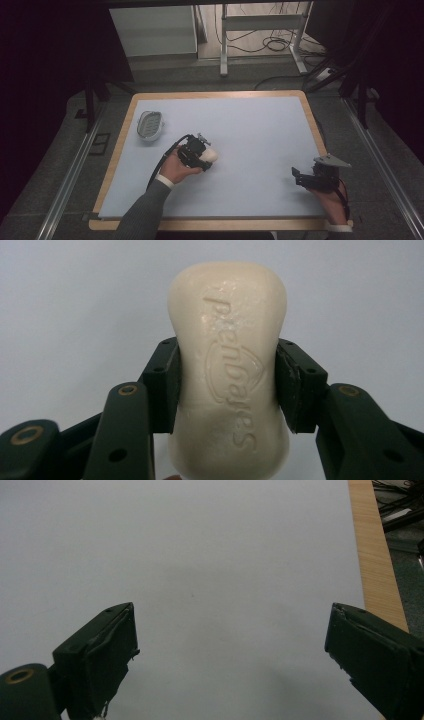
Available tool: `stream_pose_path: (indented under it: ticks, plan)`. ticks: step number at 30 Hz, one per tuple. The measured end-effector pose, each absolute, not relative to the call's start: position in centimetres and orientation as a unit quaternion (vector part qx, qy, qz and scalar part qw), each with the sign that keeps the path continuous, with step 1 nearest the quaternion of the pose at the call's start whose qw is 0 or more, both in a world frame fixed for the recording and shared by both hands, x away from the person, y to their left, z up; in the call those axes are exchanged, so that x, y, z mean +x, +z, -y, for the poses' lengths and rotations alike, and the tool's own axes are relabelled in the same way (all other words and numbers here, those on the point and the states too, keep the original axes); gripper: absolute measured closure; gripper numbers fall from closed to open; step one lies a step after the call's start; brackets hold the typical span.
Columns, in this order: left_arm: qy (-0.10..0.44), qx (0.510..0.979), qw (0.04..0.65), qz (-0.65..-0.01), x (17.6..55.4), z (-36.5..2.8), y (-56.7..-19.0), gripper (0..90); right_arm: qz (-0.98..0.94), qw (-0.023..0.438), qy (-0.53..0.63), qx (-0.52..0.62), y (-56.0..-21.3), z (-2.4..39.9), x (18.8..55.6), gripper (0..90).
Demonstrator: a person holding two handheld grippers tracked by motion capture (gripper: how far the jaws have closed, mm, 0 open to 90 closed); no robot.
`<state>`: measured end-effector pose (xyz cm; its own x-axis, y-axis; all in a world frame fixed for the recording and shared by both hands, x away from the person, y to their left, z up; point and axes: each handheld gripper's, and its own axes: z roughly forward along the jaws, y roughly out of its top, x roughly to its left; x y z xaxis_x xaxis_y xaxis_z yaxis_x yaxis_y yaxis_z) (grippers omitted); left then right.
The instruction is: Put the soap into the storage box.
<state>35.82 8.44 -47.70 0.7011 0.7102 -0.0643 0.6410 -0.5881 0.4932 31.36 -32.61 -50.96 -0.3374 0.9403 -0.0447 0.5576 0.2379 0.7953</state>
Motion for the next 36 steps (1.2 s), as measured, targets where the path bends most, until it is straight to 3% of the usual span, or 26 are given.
stream_pose_path:
  ticks: [36]
  plan:
    - [0.092, 0.868, 0.251, -0.419, 37.7, -12.7, -46.1, 49.7, -0.738, 0.271, 0.350, 0.509, -51.1, 32.7, 31.4, 6.5]
